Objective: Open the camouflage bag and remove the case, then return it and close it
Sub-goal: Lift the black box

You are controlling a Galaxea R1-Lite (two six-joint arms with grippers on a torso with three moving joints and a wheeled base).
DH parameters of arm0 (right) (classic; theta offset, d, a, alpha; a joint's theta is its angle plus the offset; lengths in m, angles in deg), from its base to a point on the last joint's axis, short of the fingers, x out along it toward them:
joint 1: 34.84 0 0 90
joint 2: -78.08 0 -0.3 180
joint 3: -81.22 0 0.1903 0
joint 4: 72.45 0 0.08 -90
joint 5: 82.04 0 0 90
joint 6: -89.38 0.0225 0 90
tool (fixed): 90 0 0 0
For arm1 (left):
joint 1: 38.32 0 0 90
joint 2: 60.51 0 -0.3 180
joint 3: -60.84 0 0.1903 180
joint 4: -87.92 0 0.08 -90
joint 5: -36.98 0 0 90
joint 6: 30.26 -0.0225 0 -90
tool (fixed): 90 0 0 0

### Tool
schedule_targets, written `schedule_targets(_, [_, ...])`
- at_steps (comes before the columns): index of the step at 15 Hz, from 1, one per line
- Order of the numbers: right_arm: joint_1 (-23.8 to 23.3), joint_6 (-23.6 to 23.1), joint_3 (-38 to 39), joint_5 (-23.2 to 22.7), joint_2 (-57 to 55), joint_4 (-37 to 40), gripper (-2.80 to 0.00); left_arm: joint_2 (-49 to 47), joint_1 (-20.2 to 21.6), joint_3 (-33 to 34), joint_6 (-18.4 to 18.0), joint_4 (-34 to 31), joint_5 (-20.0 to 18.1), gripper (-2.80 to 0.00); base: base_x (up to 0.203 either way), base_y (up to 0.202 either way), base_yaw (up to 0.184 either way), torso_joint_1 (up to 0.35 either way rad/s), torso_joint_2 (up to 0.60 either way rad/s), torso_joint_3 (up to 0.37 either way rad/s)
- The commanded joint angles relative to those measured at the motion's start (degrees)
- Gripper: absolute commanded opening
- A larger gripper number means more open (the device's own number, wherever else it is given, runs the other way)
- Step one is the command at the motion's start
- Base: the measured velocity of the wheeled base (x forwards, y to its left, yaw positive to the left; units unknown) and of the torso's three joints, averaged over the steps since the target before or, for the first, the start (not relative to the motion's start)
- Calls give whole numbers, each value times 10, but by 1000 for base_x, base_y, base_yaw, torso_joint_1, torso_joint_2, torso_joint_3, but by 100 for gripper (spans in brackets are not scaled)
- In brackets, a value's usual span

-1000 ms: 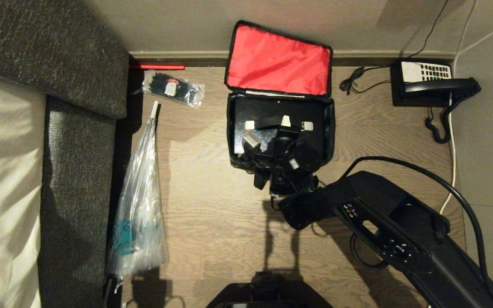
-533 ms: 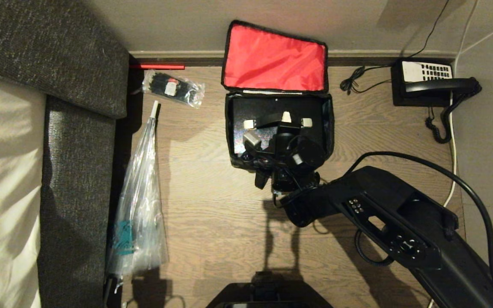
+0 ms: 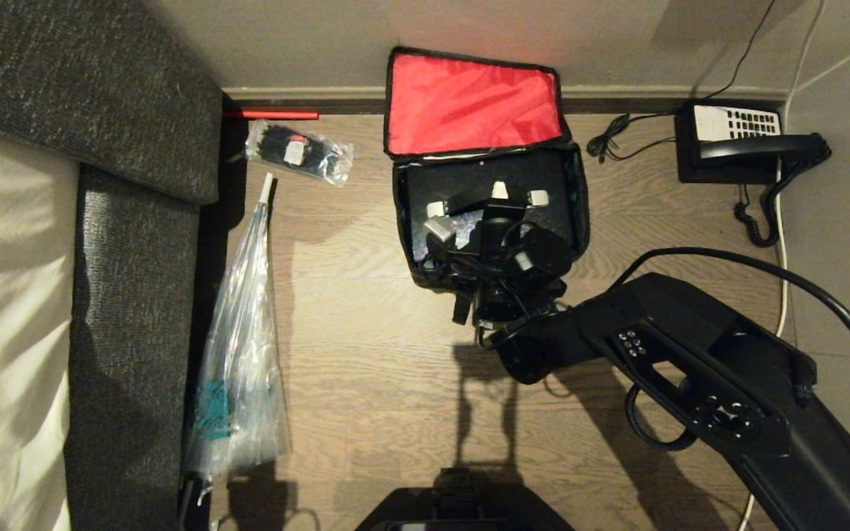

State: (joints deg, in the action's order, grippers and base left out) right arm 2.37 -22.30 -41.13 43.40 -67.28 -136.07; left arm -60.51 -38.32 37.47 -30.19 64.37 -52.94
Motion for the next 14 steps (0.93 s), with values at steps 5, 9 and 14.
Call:
schedule_targets(5, [1,-6,20,2,34,-7,-280,1,0,1,0,0,0,-280,0,0,0,0,0,0])
schedule_targets(9, [1,-4,28,3,44,-7,-280,1,0,1,0,0,0,-280,0,0,0,0,0,0])
schedule_targets(14, [6,-5,37,10,53,-7,-280,1,0,1,0,0,0,-280,0,0,0,0,0,0])
